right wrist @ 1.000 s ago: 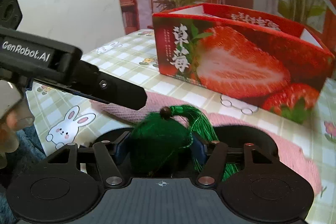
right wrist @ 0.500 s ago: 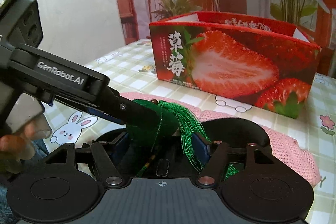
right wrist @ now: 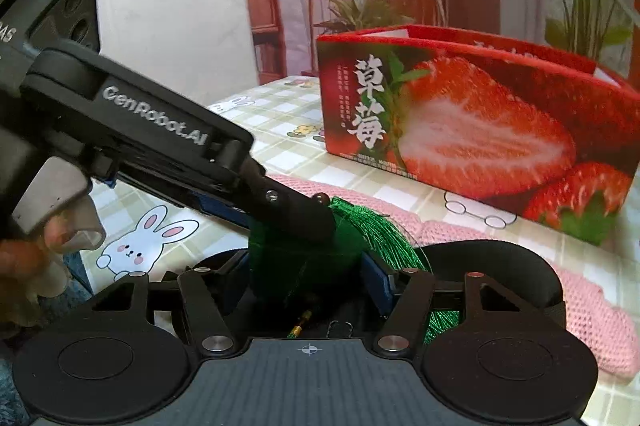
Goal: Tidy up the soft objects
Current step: 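Close the left tool on the green pouch beside the right tool, then carry the green pouch with both tools into the red box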
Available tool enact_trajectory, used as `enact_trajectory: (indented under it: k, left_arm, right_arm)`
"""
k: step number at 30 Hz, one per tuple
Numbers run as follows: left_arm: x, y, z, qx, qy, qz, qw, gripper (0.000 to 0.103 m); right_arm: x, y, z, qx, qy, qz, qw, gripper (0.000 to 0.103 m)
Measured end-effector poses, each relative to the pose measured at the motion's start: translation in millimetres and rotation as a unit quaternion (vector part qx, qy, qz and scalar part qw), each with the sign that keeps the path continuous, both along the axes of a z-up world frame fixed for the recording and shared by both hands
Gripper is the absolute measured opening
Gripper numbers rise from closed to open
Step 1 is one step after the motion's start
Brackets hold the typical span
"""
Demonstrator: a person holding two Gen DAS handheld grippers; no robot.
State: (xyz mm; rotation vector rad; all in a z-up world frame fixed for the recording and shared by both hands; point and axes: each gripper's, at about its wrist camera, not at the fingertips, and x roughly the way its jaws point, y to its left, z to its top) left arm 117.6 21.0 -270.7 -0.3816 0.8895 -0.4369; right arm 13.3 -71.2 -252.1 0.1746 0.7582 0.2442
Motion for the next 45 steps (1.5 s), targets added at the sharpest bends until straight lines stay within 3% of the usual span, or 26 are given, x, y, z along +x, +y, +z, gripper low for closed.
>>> enact_trajectory:
  k: [7,15,19,29,35,41,45]
  left_arm:
    - [-2.0,-1.6,13.8,-0.007,-0.027,-0.013,0.9995,0.045]
    - [7.7,-6.0,67.4,-0.003,-0.084,-0.033,0.9959,0.045]
    - [19.2,-10.5,106.1,0.010,-0.134,-0.039,0.9902,0.045]
    - [67.4,-35.3,192.8,-0.016,-0.235,-0.051,0.9704,0.045]
    - [109.0,-78.9,201.0,-0.005,-0.249,-0.086,0.9645,0.045]
    - [142.0,-109.8,182.9,0.007,-0.235,-0.105,0.9663,0.045]
    - [153.0,-123.1,186.3,0.019,-0.242,-0.106,0.9644,0.045]
  right_arm:
    - [-3.9,-6.4,6.1,0.013,-0.008,-0.008,1.000,0.054]
    - [3.9,-19.0,42.7,0.010,-0.057,-0.019,0.998,0.054]
    - [17.5,-29.2,69.9,-0.006,-0.087,-0.017,0.996,0.054]
    - [76.0,-71.8,149.5,-0.073,-0.188,-0.027,0.979,0.054]
    - [98.9,-109.3,163.9,-0.114,-0.206,-0.047,0.971,0.054]
    - [109.3,-154.0,142.7,-0.129,-0.186,-0.068,0.972,0.054]
    - [109.5,-172.6,133.8,-0.123,-0.181,-0.086,0.972,0.054]
